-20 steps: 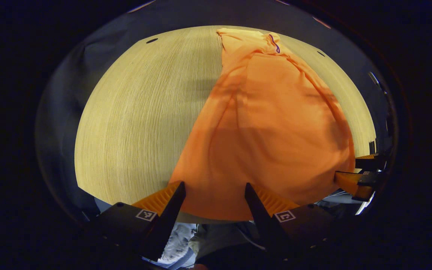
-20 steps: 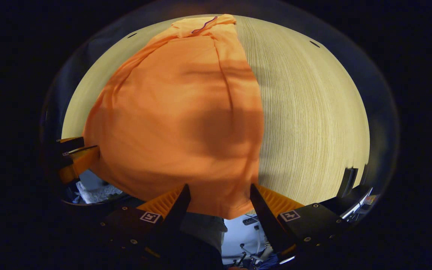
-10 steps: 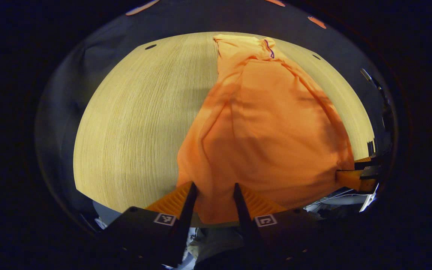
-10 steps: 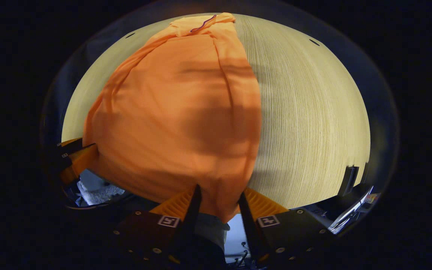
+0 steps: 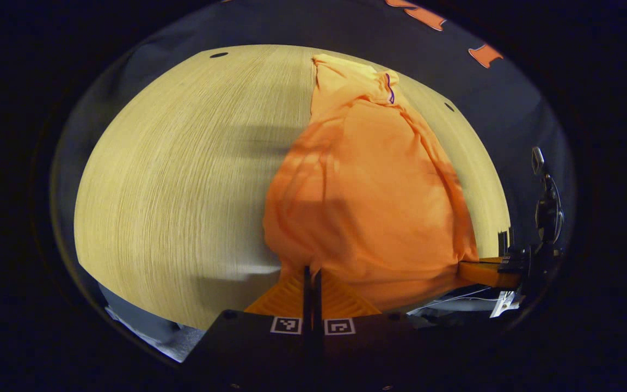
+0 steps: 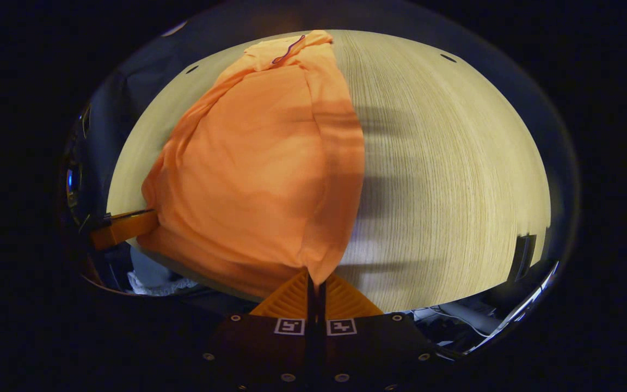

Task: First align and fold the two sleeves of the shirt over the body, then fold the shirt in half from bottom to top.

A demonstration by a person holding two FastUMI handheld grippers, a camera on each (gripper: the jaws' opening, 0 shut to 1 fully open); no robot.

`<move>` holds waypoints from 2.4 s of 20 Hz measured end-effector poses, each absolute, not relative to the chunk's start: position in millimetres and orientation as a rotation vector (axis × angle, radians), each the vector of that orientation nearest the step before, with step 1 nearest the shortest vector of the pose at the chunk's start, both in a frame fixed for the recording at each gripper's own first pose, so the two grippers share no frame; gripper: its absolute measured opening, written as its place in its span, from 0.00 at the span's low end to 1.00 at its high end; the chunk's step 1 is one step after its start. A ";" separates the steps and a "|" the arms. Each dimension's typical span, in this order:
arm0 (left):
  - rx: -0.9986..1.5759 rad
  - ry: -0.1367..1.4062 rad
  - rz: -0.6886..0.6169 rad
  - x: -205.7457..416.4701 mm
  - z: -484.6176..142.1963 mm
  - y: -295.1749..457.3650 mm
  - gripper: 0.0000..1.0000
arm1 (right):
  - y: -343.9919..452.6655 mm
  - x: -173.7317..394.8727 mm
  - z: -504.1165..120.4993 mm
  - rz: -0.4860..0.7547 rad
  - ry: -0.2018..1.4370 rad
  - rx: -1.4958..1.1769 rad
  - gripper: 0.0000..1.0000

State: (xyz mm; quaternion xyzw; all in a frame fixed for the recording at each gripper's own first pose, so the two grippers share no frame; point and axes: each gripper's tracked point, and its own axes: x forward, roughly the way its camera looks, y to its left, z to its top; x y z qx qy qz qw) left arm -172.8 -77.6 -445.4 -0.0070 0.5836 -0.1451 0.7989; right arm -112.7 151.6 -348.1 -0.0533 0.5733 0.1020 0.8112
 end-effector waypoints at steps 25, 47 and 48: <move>-0.026 0.773 -0.391 72.4 -285.0 -129.9 0.00 | 185.5 115.5 -165.9 0.249 0.786 -0.055 0.00; 0.066 0.661 -0.324 293.3 -335.3 -158.9 0.01 | 210.5 329.5 -198.2 0.215 0.693 -0.132 0.00; 0.077 0.669 -0.314 297.4 -343.7 -156.1 0.00 | 212.6 332.3 -204.7 0.224 0.695 -0.143 0.00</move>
